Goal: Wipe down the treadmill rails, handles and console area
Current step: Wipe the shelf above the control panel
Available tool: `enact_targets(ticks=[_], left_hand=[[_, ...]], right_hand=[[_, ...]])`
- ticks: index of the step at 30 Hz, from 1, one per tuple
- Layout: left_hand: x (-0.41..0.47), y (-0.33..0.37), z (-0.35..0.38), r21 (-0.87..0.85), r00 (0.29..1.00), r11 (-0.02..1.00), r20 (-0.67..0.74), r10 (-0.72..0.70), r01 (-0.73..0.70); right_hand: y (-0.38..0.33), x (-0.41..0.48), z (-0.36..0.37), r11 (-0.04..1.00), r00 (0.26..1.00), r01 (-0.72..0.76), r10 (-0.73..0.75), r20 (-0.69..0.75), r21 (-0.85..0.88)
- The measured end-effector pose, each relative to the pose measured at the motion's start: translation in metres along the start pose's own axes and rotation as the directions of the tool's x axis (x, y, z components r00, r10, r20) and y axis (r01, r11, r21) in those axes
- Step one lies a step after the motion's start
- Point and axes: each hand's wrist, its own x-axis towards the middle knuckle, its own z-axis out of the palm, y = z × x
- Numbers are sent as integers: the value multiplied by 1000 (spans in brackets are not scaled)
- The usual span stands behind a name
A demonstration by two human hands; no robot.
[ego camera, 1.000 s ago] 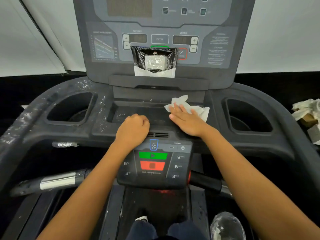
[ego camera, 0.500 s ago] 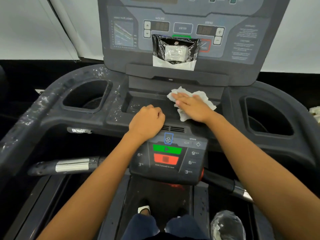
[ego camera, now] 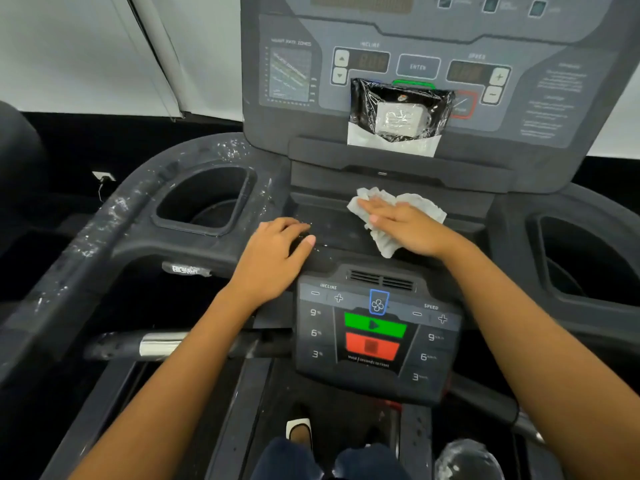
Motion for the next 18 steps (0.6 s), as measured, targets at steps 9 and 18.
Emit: enact_targets(ticks=[9, 18], left_hand=[[-3, -35, -2, 84, 995, 994, -73, -64, 70], [-2, -44, -5, 3, 994, 997, -81, -77, 78]], right_hand=[[-67, 70, 59, 941, 957, 167, -83, 277, -294], [-71, 62, 57, 957, 931, 98, 8, 364, -272]])
